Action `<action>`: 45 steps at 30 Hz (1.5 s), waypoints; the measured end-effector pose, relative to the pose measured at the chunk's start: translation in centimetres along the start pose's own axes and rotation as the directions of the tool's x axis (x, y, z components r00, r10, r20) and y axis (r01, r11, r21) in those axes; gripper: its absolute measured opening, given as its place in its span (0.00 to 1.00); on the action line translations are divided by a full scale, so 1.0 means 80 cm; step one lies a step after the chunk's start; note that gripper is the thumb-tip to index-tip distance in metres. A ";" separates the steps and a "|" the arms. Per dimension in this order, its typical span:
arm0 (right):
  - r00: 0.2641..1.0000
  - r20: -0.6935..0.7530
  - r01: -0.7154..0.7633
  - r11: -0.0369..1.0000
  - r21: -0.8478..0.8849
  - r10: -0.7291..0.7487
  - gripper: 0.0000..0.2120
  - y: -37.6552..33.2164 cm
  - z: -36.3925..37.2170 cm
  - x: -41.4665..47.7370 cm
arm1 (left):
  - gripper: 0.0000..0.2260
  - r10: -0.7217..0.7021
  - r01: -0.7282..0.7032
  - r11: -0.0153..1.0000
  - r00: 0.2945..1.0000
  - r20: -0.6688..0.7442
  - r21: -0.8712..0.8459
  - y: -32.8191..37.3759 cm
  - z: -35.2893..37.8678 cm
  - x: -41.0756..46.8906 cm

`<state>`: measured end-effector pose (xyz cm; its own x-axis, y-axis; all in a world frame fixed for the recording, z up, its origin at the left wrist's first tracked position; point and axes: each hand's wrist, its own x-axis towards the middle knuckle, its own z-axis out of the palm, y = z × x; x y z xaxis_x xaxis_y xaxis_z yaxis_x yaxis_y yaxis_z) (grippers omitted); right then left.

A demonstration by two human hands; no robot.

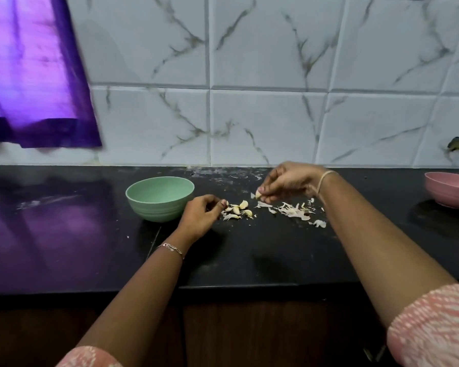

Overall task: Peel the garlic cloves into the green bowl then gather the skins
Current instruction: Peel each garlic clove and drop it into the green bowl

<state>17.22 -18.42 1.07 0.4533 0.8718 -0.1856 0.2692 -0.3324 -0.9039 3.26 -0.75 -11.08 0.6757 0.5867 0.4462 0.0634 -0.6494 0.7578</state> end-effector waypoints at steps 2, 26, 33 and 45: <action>0.994 -0.085 0.073 0.997 0.023 -0.070 0.04 -0.028 0.002 0.000 | 0.06 0.001 -0.001 1.000 1.000 0.014 0.005 0.002 0.005 -0.003; 0.988 -0.109 0.102 0.993 -0.063 -0.109 0.10 0.004 0.056 0.019 | 0.04 -0.074 0.079 0.985 0.997 -0.037 0.153 -0.004 0.006 0.002; 1.000 -0.022 -0.012 0.913 -0.409 0.003 0.10 0.045 0.084 0.038 | 0.02 -0.096 0.092 0.982 0.995 0.017 0.163 -0.001 0.005 -0.001; 0.940 -0.229 0.320 0.892 0.319 -0.255 0.03 0.091 0.109 0.053 | 0.05 -0.181 0.258 0.856 0.961 0.209 -0.447 0.020 0.002 -0.007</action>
<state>13.71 -14.02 -9.64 0.5515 0.8216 0.1442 0.1140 0.0970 -0.9887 3.14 -2.16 -10.21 0.7915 0.5801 0.1926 -0.0998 -0.1881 0.9771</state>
